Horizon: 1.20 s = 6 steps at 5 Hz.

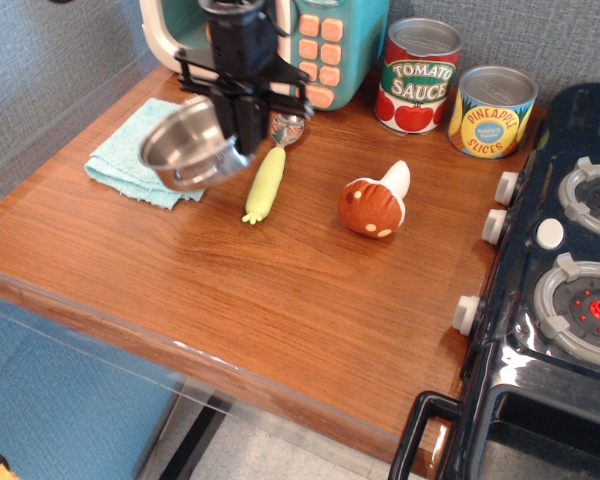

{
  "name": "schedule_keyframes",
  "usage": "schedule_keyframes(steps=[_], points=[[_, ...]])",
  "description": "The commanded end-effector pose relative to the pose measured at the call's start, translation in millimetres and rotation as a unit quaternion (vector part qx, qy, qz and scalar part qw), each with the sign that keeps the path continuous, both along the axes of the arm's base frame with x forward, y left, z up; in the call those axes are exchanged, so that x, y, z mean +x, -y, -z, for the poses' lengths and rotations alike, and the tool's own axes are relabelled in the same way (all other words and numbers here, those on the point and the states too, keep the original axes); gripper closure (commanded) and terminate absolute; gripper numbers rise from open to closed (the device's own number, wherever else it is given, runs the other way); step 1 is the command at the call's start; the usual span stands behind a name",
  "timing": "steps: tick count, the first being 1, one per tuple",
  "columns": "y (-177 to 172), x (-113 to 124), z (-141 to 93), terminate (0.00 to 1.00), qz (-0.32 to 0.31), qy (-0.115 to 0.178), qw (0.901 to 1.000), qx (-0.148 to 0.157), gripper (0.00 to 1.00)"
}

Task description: Move the pot to the lower edge of the table.

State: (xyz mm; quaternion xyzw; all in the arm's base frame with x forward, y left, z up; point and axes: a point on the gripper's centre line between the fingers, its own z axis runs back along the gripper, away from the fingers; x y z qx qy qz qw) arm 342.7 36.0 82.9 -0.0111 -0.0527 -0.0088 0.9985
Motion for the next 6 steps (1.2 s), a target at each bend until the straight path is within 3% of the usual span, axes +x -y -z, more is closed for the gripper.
schedule_keyframes(steps=[1, 3, 6], points=[[64, -34, -6, 0.00, 0.116, 0.006, 0.9932, -0.002, 1.00], [93, -55, 6, 0.00, 0.155, -0.011, 0.9878, -0.013, 1.00], [94, -78, 23, 0.00, 0.118, -0.045, 0.9920, -0.008, 1.00]])
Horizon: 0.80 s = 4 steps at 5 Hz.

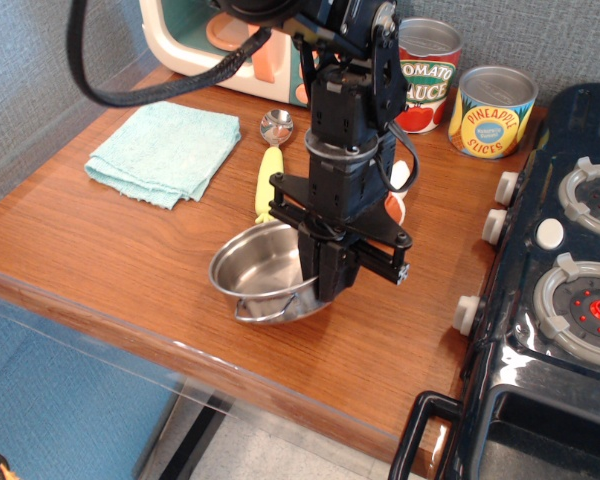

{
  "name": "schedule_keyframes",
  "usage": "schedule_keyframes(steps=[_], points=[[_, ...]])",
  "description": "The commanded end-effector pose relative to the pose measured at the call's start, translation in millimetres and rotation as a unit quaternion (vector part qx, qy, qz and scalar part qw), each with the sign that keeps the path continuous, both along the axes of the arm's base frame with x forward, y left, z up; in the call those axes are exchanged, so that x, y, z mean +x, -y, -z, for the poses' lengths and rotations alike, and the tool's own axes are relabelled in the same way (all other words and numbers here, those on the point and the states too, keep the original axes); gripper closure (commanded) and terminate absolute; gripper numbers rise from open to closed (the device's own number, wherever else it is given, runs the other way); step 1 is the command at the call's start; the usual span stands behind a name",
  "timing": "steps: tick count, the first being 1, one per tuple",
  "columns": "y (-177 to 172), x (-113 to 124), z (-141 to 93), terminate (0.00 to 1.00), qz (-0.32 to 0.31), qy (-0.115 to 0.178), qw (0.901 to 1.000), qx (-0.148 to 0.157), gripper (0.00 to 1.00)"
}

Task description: Move the pot to the lower edge of the table.

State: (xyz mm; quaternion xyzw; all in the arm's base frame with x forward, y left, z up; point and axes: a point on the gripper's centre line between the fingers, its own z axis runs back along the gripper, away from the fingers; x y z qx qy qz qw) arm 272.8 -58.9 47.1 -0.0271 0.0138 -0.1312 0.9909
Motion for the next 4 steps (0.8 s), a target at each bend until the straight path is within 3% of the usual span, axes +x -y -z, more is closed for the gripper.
schedule_keyframes(steps=[1, 3, 4], points=[[2, -7, -2, 0.00, -0.005, -0.003, 1.0000, 0.001, 0.00], [11, -2, 22, 0.00, 0.022, -0.076, 0.9968, 0.005, 0.00], [15, -4, 7, 0.00, 0.027, -0.029, 0.9992, 0.004, 0.00]])
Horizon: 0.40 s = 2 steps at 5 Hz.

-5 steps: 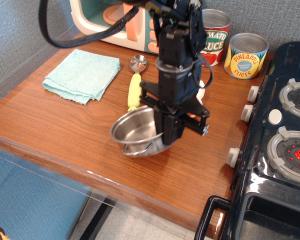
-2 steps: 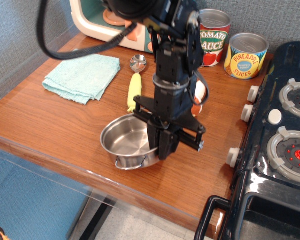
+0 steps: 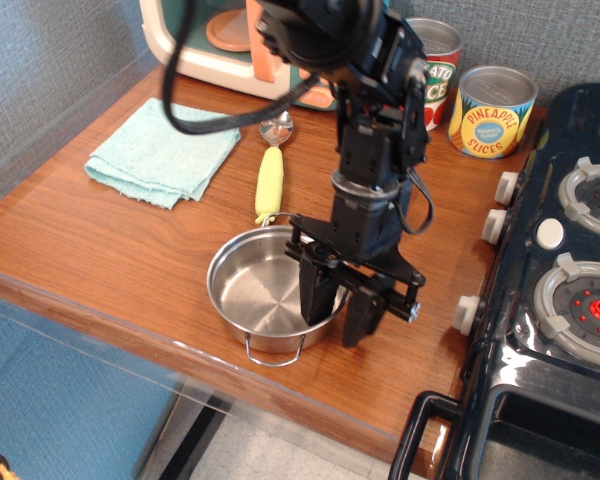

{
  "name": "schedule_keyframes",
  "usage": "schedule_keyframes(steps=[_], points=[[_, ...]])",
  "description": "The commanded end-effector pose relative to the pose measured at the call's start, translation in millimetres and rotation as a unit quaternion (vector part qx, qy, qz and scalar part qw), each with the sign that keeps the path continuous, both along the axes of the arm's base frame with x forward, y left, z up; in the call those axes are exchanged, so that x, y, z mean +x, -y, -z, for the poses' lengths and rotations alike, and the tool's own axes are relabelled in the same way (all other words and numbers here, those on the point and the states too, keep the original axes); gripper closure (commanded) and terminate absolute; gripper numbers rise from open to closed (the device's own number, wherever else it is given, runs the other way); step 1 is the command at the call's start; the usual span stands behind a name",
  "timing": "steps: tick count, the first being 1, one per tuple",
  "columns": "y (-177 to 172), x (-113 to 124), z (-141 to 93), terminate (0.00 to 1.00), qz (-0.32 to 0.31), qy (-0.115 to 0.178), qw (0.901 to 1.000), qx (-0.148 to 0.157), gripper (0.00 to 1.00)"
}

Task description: Move the pot to the lower edge of the table.

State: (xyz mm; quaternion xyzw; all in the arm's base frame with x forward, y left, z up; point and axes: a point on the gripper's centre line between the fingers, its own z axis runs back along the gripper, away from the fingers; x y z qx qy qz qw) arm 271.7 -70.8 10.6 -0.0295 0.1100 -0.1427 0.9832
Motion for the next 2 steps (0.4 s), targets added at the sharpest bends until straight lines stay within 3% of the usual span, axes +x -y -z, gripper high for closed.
schedule_keyframes(steps=[1, 2], points=[[4, -13, -55, 0.00, 0.002, 0.127, 0.9917, -0.016, 0.00], [3, -23, -85, 0.00, -0.012, 0.175, 0.9844, -0.016, 0.00]])
